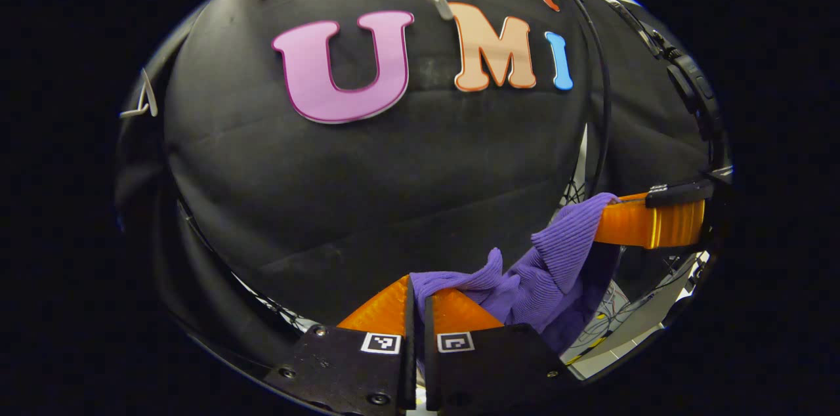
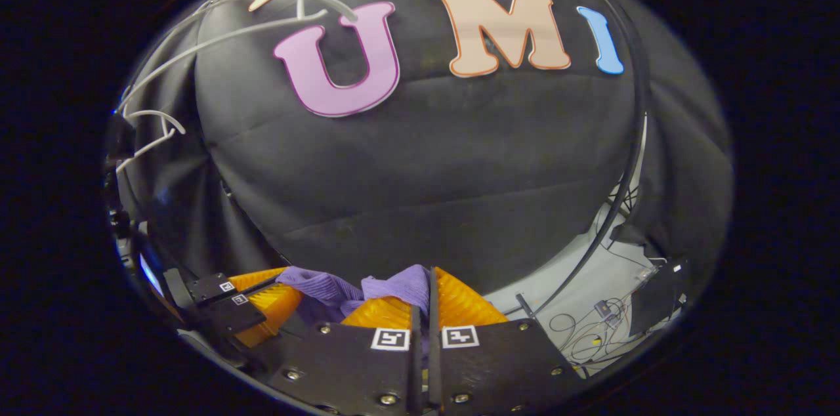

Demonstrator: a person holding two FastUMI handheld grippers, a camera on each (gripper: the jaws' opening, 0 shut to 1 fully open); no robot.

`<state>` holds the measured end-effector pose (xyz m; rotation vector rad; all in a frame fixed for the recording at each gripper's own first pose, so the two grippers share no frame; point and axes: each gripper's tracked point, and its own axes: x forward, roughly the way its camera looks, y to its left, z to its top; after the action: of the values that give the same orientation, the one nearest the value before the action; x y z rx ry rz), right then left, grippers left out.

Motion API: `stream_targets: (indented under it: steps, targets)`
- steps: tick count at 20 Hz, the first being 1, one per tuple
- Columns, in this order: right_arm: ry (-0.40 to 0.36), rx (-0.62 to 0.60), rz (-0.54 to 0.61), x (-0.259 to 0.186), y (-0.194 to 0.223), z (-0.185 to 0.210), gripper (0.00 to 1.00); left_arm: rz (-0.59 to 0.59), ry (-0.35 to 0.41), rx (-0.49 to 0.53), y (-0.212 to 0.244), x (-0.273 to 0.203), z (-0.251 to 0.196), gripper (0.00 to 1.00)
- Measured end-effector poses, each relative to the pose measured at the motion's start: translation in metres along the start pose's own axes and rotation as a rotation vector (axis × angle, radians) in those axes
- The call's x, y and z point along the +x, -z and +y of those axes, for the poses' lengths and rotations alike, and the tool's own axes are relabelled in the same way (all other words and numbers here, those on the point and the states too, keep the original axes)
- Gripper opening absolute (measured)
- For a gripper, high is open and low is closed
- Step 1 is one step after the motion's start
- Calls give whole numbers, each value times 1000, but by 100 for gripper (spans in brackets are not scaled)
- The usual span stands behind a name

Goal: Grasp the clothes on the hanger with both hands and then place them into the laundry hamper below.

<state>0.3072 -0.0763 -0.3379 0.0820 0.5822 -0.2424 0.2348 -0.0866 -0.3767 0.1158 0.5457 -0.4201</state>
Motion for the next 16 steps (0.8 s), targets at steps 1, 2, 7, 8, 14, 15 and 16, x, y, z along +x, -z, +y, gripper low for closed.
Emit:
stream_targets:
  steps: [1, 2, 7, 8, 14, 15, 16]
  targets:
    - [5, -2, 22, 9, 12, 0, 4, 24, 4, -10, 13, 6, 1, 6]
    - [10, 0, 35, 16, 21, 0, 4, 49, -2, -20, 23, 12, 6, 6]
    - [34, 4, 79, 49, 55, -1, 13, 158, -41, -53, 60, 37, 15, 6]
    - [42, 1, 94, 52, 63, -1, 34, 202, -68, -23, 69, 36, 18, 30]
    - [91, -42, 229, 57, 129, -15, 100, 292, -81, -88, 94, 24, 18, 98]
    - [92, -48, 237, 53, 135, -17, 99, 307, -84, -98, 101, 21, 18, 98]
    - [97, -49, 242, 49, 137, -19, 99, 316, -88, -103, 104, 16, 20, 98]
